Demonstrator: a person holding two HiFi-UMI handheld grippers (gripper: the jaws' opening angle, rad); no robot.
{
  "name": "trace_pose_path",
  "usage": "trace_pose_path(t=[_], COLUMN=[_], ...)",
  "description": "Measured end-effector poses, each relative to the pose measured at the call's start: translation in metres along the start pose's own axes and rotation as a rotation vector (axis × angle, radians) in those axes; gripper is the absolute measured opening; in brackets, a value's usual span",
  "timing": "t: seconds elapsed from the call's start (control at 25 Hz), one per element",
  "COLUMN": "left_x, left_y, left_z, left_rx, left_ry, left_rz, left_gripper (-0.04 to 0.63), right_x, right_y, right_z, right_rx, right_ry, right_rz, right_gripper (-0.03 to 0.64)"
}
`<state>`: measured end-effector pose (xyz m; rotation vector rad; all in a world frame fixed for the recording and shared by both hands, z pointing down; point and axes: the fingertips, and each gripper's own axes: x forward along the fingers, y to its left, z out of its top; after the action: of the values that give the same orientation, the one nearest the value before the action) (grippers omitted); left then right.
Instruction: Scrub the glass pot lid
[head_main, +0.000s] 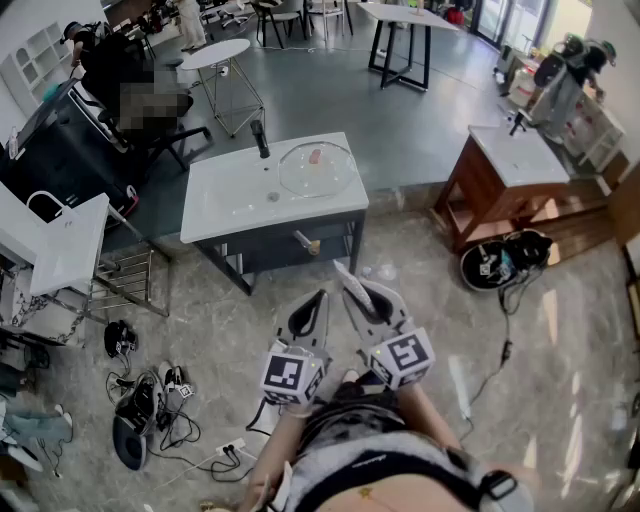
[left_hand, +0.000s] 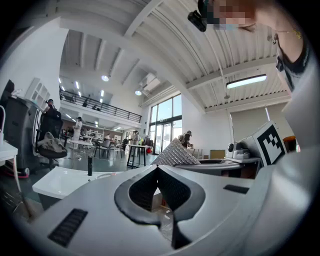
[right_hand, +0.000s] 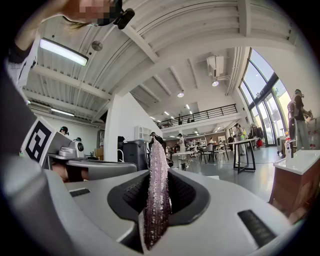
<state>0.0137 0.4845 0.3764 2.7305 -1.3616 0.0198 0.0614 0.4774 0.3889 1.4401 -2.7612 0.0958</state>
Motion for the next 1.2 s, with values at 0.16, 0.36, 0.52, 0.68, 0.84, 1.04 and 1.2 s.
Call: trace_pose_path(t=[0.16, 0.36, 0.52, 0.68, 0.84, 1.04, 1.2], left_x=[0.012, 0.018, 0.022, 0.029, 0.046, 0.076, 0.103], left_y=[0.0, 0.002, 0.008, 0.021, 0.039, 0.075, 0.101], left_z=[0.004, 0.005, 0.006, 0.003, 0.001, 0.006, 0.01], left_rx=[0.001, -0.02, -0.041, -0.04, -0.048, -0.031, -0.036], left_ry=[-0.01, -0.03, -0.024, -0.011, -0.011, -0.005, -0.005], left_rz=[0.002, 0.026, 0.024, 0.036, 0.022, -0.003, -0.051], left_gripper=[-0.009, -0.009, -0.009, -0.009, -0.009, -0.009, -0.009], right_x=[0.005, 0.011, 0.019, 0.034, 0.054, 0.093, 0.127], right_y=[-0.01, -0.018, -0.021, -0.024, -0.031, -0.046, -0.059], right_z=[0.004, 0.003, 0.003, 0.003, 0.005, 0.011, 0.017], right_rx=[0.014, 0.016, 0.033, 0.038, 0.041, 0.028, 0.014], right_ry=[-0.017, -0.02, -0.017, -0.02, -0.036, -0.033, -0.044], right_rz=[0.027, 0.055, 0.066, 0.064, 0.045, 0.006, -0.027], right_gripper=[0.083, 0.084, 0.084, 0.084, 0.084, 0.084, 0.084])
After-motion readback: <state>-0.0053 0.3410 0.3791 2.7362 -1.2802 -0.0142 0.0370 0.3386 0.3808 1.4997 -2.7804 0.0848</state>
